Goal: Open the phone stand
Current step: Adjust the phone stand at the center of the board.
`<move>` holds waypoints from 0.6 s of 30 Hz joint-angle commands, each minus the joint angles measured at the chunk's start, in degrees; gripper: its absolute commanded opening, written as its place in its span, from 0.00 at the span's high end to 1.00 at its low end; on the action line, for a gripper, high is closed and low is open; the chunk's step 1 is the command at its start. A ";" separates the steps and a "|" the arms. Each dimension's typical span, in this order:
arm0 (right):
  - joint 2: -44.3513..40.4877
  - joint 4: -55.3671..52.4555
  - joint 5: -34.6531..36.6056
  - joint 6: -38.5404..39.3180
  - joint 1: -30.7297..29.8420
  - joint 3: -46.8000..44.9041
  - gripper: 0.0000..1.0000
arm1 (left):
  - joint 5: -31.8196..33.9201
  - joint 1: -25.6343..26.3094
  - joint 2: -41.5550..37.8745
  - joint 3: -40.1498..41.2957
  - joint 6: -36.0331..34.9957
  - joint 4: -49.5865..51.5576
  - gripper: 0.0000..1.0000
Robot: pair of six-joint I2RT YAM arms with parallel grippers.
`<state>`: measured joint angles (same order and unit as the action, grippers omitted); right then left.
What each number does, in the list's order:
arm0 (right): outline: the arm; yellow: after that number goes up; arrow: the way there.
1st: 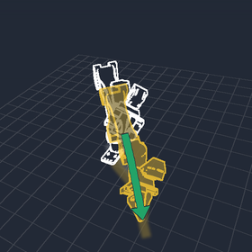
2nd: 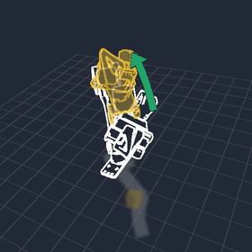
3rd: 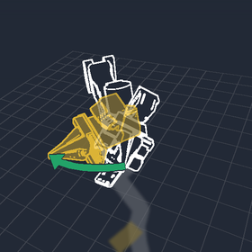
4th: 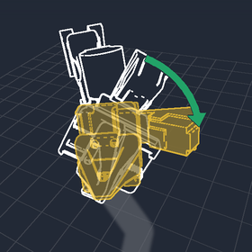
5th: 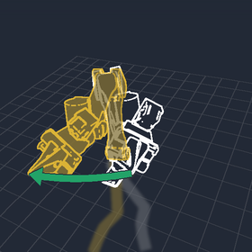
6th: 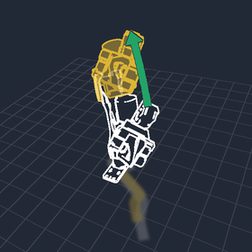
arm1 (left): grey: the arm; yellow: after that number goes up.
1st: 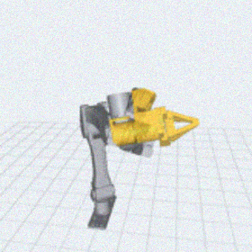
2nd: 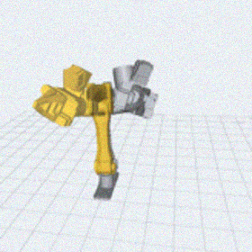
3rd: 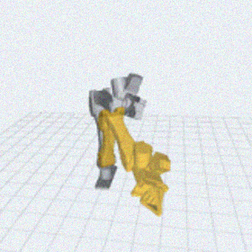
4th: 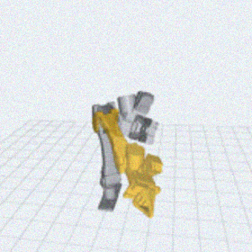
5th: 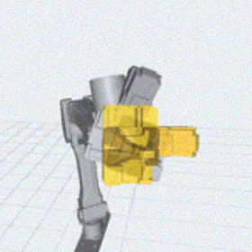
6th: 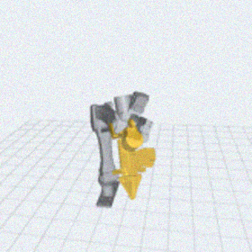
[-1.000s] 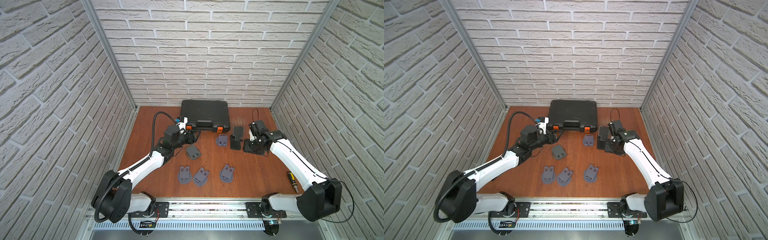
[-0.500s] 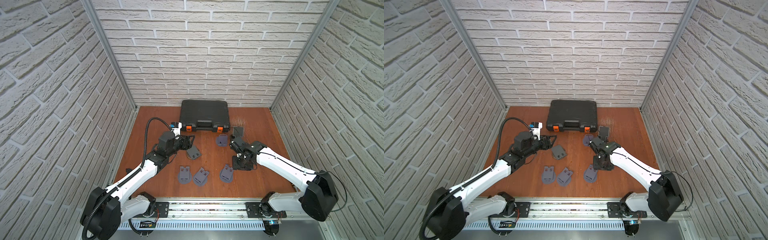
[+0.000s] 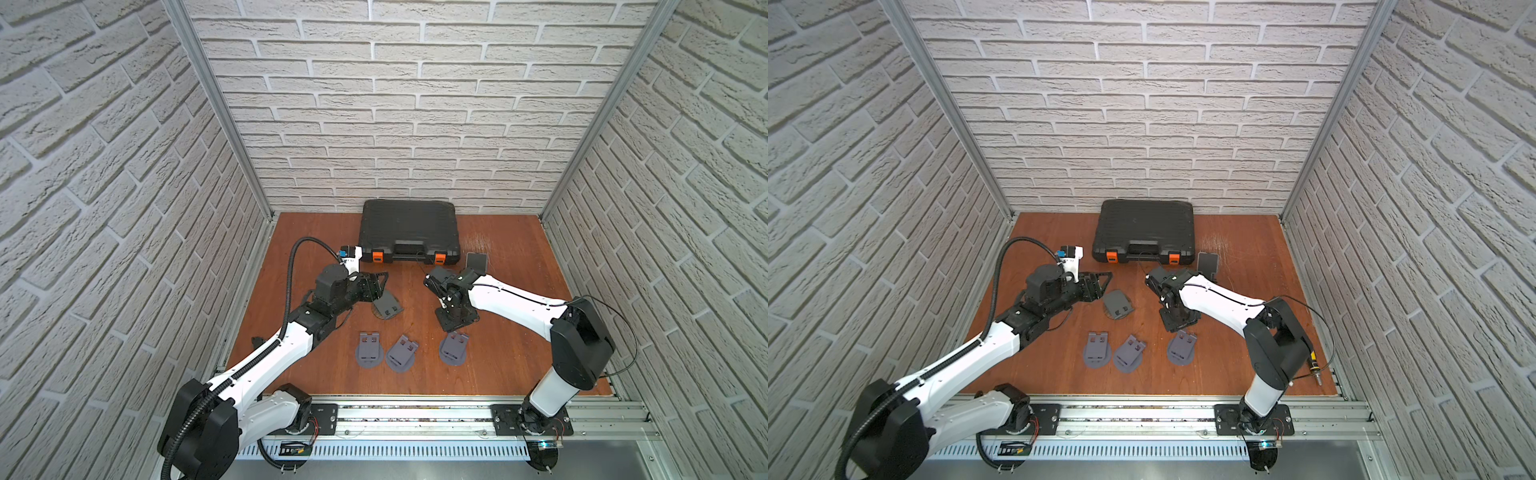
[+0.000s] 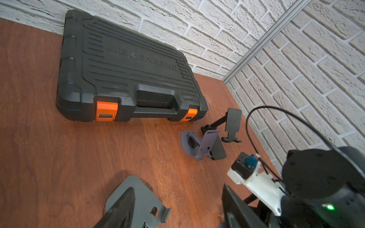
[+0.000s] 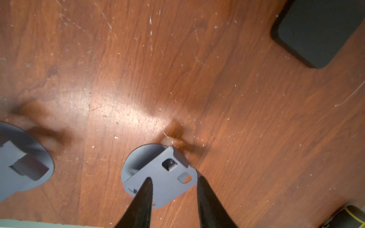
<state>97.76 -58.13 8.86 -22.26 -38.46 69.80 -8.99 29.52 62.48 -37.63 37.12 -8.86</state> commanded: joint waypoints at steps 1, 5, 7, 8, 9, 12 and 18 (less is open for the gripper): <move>1.87 -1.13 1.10 4.53 0.13 1.30 0.63 | 0.91 -0.35 -1.26 1.22 -0.02 -1.07 0.30; 3.15 -0.02 -0.01 5.77 0.88 0.98 0.66 | 1.17 -0.27 -1.23 0.90 -0.02 -0.59 0.30; 3.36 0.36 -0.36 6.29 1.34 0.70 0.67 | 1.34 -0.34 -1.22 0.83 0.10 -0.62 0.30; 3.39 0.43 -0.37 6.57 1.51 0.61 0.67 | 1.43 -0.33 -1.16 0.91 0.10 -0.65 0.30; 3.56 0.31 -0.52 6.84 1.77 0.60 0.68 | 1.52 -0.33 -1.07 0.89 0.22 -0.80 0.30; 3.91 0.29 -0.79 7.53 2.52 0.28 0.69 | 1.48 -0.34 -0.66 0.89 0.42 -1.32 0.30; 4.45 1.98 -2.50 8.22 4.22 -1.28 0.74 | 1.35 -0.32 0.14 0.80 0.69 -1.79 0.30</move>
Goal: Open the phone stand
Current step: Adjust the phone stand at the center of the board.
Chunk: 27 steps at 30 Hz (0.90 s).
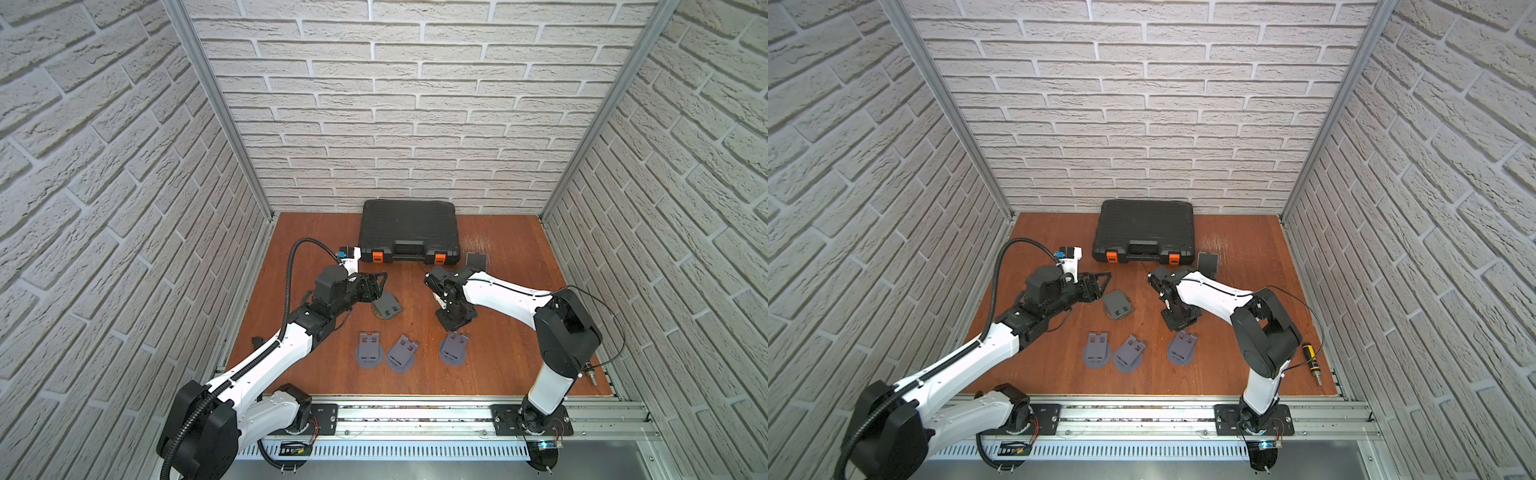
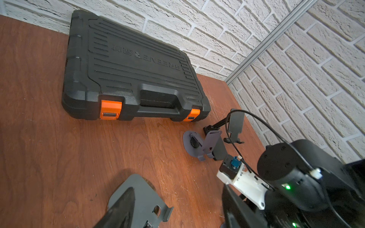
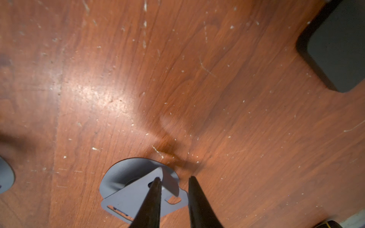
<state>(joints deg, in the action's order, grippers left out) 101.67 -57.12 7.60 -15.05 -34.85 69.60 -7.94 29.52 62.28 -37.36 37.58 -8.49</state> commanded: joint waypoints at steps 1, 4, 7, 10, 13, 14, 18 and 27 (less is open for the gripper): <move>0.52 1.21 -1.58 1.08 0.71 -1.37 0.74 | 0.30 -0.29 0.38 0.58 0.30 -2.29 0.30; 0.75 1.40 -1.98 1.18 0.75 -1.88 0.75 | 0.43 -0.34 0.45 0.64 0.30 -2.37 0.30; 0.75 1.57 -2.45 0.92 0.86 -2.35 0.76 | 0.30 -0.34 0.72 0.47 0.31 -2.63 0.30; 0.54 1.63 -3.27 0.47 0.89 -2.80 0.77 | 0.21 -0.33 0.90 0.46 0.33 -2.77 0.30; -0.10 1.61 -3.51 -0.18 0.97 -3.55 0.79 | 0.12 -0.33 0.71 0.69 0.30 -2.85 0.30; -0.36 1.54 -3.53 -0.46 0.97 -3.80 0.81 | 0.12 -0.27 0.64 0.76 0.30 -2.98 0.31; -1.45 1.58 -3.72 -1.27 1.13 -4.86 0.93 | 0.12 -0.32 0.34 1.07 0.34 -3.02 0.31; -6.60 1.75 -3.97 -7.81 3.65 -7.58 0.94 | -0.49 -0.29 0.35 1.20 -0.20 -3.30 0.31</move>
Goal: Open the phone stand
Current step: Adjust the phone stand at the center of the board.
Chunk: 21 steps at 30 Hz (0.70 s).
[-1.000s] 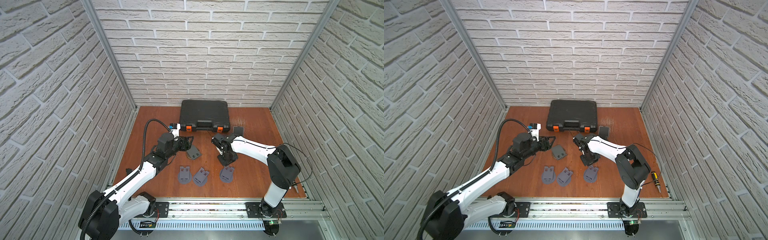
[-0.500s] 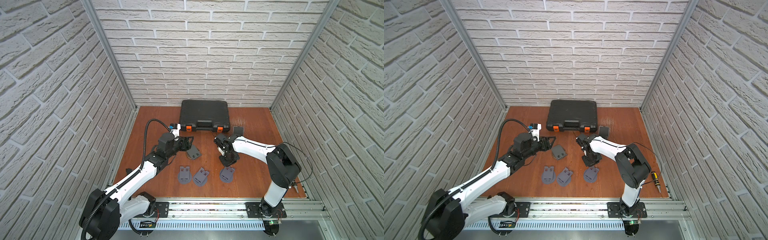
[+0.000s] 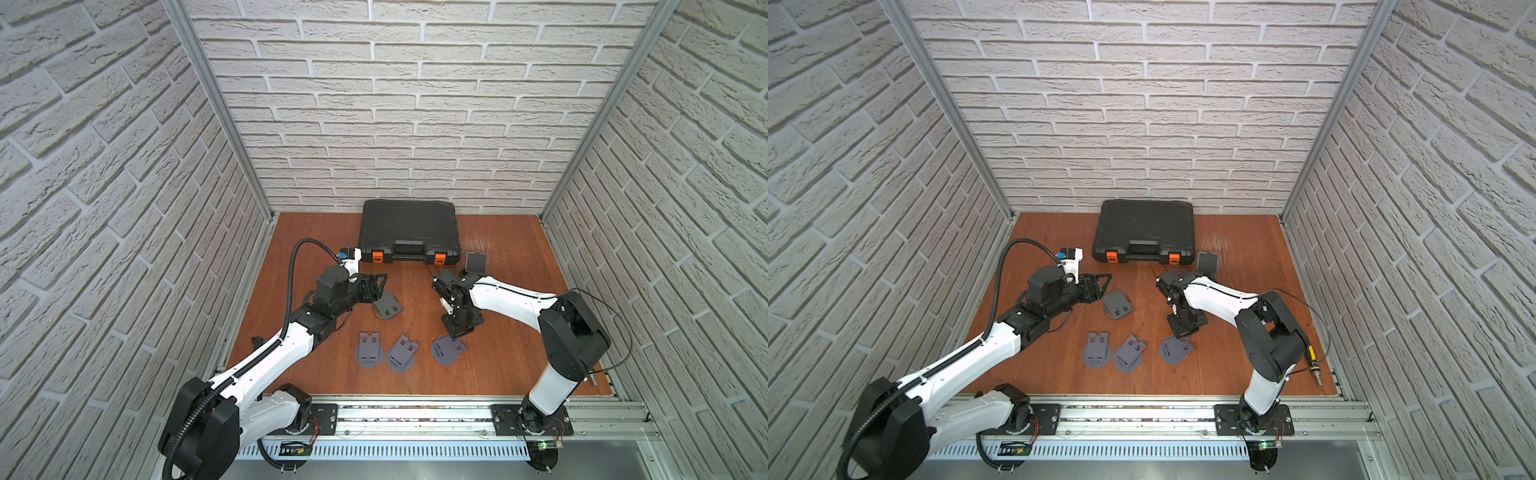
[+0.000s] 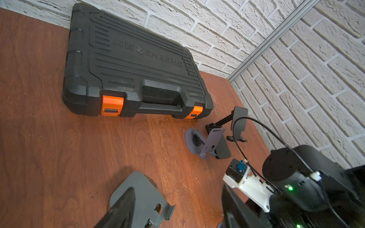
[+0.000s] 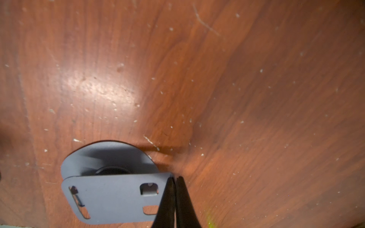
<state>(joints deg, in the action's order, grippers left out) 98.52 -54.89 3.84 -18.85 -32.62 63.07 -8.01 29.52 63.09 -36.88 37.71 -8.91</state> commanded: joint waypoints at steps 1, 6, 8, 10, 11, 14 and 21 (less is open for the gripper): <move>-4.22 -0.55 -0.16 -5.68 2.06 -1.55 0.94 | -0.47 -0.27 -0.35 0.68 -0.32 -3.00 0.30; -8.00 -0.01 1.66 -13.67 3.83 -5.05 0.94 | -1.04 -0.27 0.47 0.63 -0.28 -3.91 0.31; -9.33 1.78 1.46 -17.05 4.68 -7.30 0.94 | -1.38 -0.32 0.96 0.46 -0.32 -4.36 0.31; -10.29 3.57 0.79 -20.18 5.15 -9.03 0.93 | -1.80 -0.35 1.44 0.29 -0.32 -4.54 0.31; -10.68 4.27 0.73 -21.89 5.08 -9.82 0.92 | -1.98 -0.29 1.65 0.07 -0.36 -4.63 0.31; -12.08 5.86 0.88 -26.50 5.13 -12.19 0.91 | -2.23 -0.30 2.12 -0.13 -0.42 -4.96 0.31; -16.71 5.89 2.68 -31.22 4.99 -14.02 0.79 | -2.79 -0.30 2.65 -0.03 -0.36 -5.24 0.31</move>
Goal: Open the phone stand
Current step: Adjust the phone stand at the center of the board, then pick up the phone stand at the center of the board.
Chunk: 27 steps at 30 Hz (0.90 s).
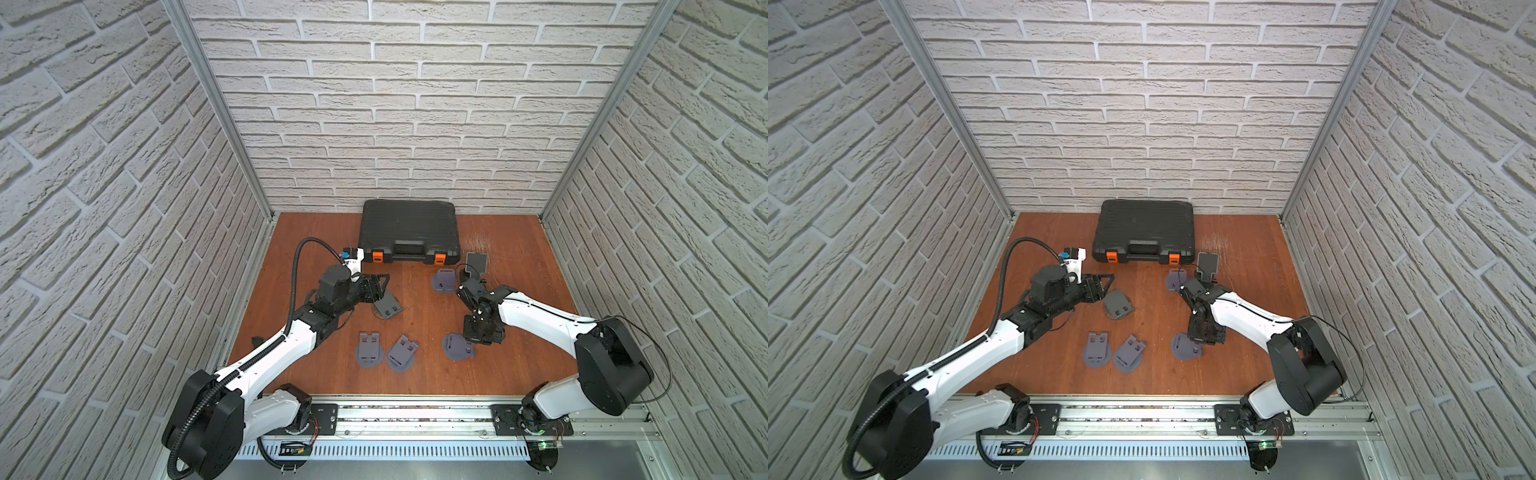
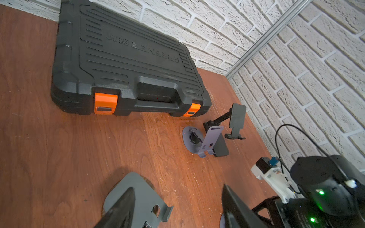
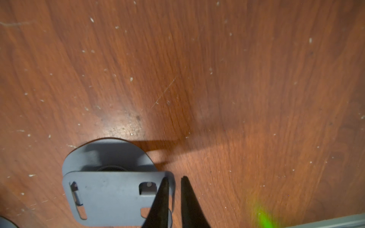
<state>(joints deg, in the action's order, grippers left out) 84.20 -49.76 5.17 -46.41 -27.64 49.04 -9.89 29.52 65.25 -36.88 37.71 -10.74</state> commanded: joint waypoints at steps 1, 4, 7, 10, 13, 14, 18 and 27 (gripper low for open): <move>-3.12 -0.06 1.61 -3.03 -0.21 0.53 0.77 | -0.92 -0.30 0.68 -0.03 -0.41 -3.54 0.31; -4.80 -3.31 1.62 1.62 -0.66 3.11 0.67 | -1.01 -0.33 1.23 -0.19 -0.30 -3.91 0.30; -4.76 -6.71 -0.72 9.88 -1.46 6.91 0.56 | -1.17 -0.34 1.56 -0.25 -0.12 -4.27 0.31; -2.48 -10.22 -2.21 17.94 -3.66 10.78 0.50 | -1.01 -0.29 1.72 -0.06 0.06 -4.62 0.31; 1.10 -12.95 -0.36 22.80 -6.63 12.48 0.47 | -0.62 -0.34 1.22 0.15 0.51 -4.82 0.31; 1.98 -13.18 0.03 23.74 -7.59 12.44 0.46 | -0.49 -0.32 1.05 0.24 0.64 -4.77 0.31; 5.14 -13.08 2.03 26.37 -13.02 11.43 0.34 | 0.26 -0.32 -0.10 0.32 0.54 -3.67 0.31; 9.59 -10.85 4.77 26.20 -16.31 10.44 0.14 | 1.07 -0.31 -2.22 -0.01 0.24 -1.39 0.31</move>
<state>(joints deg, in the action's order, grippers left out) 93.38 -60.47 7.84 -20.78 -43.90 60.07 -9.54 29.52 64.42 -36.88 38.17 -11.55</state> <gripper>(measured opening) 0.860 0.693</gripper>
